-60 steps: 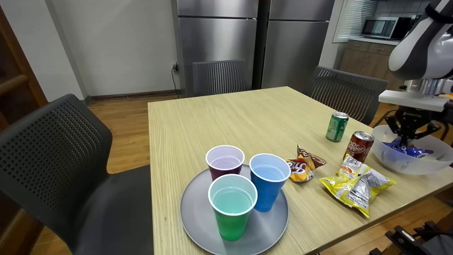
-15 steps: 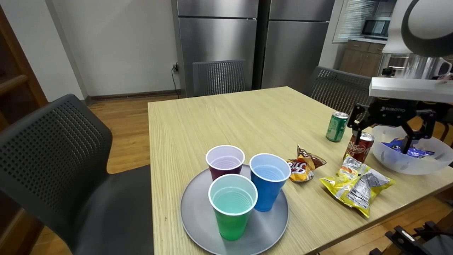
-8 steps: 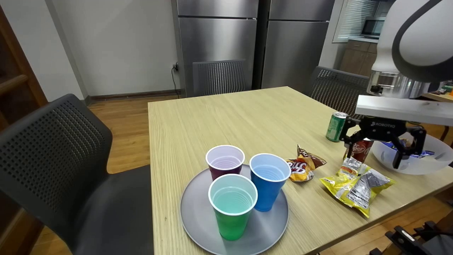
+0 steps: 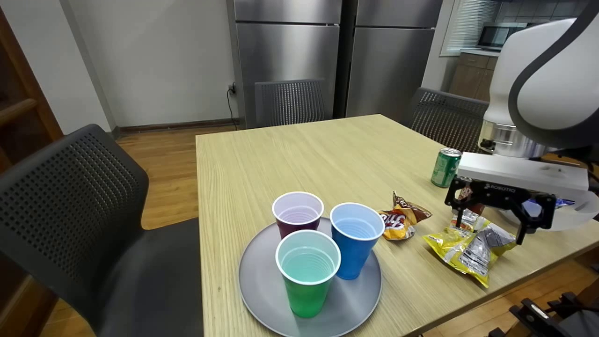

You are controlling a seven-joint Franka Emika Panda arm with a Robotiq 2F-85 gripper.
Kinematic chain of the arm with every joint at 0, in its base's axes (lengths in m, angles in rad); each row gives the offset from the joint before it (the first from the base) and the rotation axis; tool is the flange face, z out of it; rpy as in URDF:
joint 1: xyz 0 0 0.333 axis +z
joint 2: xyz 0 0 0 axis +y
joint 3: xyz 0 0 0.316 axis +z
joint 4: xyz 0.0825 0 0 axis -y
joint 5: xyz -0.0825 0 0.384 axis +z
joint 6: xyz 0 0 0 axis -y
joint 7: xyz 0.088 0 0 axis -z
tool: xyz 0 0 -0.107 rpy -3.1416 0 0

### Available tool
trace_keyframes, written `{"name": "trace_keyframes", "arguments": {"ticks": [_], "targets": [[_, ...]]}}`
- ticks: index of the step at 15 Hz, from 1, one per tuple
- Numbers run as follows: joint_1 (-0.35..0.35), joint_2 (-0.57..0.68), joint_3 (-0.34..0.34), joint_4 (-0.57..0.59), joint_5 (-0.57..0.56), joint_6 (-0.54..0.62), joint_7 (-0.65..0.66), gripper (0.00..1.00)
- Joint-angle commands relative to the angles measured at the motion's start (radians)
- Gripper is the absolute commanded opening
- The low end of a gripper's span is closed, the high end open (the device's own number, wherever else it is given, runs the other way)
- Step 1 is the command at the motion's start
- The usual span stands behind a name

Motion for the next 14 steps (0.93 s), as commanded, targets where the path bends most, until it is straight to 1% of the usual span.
{"name": "trace_keyframes", "arguments": {"ticks": [1, 4, 11, 12, 14], "targets": [[0.039, 0.040, -0.037, 0.006, 0.025, 0.028, 0.026, 1.00], [0.046, 0.062, -0.045, 0.013, 0.056, 0.028, 0.016, 1.00], [0.053, 0.083, -0.040, 0.032, 0.118, 0.022, 0.005, 1.00], [0.052, 0.085, -0.038, 0.035, 0.127, 0.021, 0.004, 0.81], [0.054, 0.088, -0.040, 0.041, 0.134, 0.020, 0.004, 0.65]]}}
